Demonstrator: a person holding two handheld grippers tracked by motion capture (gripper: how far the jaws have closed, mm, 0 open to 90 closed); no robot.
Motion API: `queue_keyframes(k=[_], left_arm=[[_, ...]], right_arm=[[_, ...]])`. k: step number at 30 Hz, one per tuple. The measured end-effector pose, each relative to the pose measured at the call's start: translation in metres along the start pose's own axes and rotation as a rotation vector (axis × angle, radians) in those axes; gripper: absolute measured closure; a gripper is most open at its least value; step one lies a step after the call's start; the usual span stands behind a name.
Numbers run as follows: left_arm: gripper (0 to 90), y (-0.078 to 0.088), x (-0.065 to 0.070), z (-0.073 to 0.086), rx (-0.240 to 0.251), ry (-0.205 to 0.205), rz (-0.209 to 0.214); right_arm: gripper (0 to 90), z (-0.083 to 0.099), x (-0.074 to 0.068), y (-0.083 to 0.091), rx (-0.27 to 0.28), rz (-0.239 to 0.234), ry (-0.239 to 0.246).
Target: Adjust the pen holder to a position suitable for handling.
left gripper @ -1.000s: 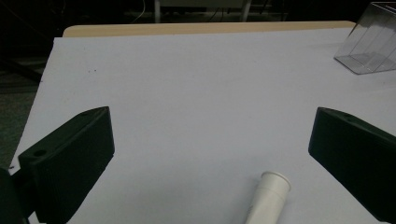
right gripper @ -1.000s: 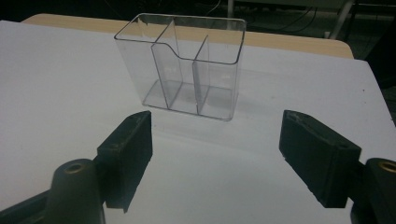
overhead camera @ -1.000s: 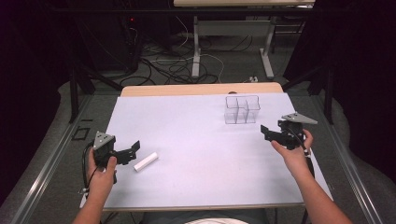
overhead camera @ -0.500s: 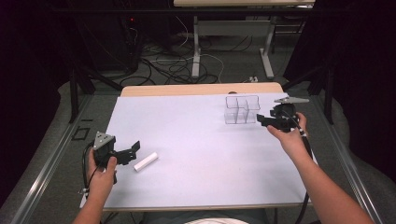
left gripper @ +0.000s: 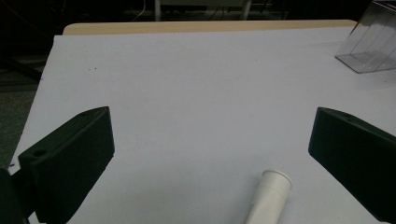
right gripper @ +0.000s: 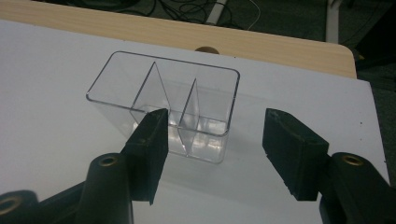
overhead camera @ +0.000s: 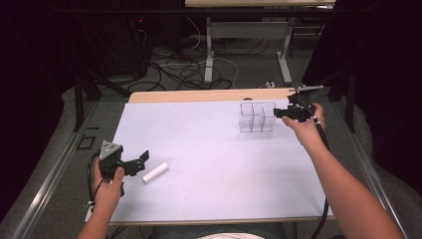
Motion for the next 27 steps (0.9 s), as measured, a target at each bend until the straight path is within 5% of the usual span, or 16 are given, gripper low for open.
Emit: queue_keyframes(k=[12,27], left_arm=[[0.6,-0.001,0.0,0.001,0.0,0.0,0.001],[0.6,0.0,0.0,0.001,-0.005,0.003,0.002]], right_arm=[[48.5,-0.01,0.006,-0.027,-0.054,0.068,-0.004],[60.9,-0.009,0.015,-0.052,-0.116,0.075,-0.075]])
Point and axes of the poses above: each handheld gripper's, and its own axes: y roughly backward along the jaws, z roughly out of its underside, x roughly to its right, the point moved 5 cm from there along -y, roughly forward along the jaws, and after that the axes turned 5 degrees about -y, right-handed, at the moved point
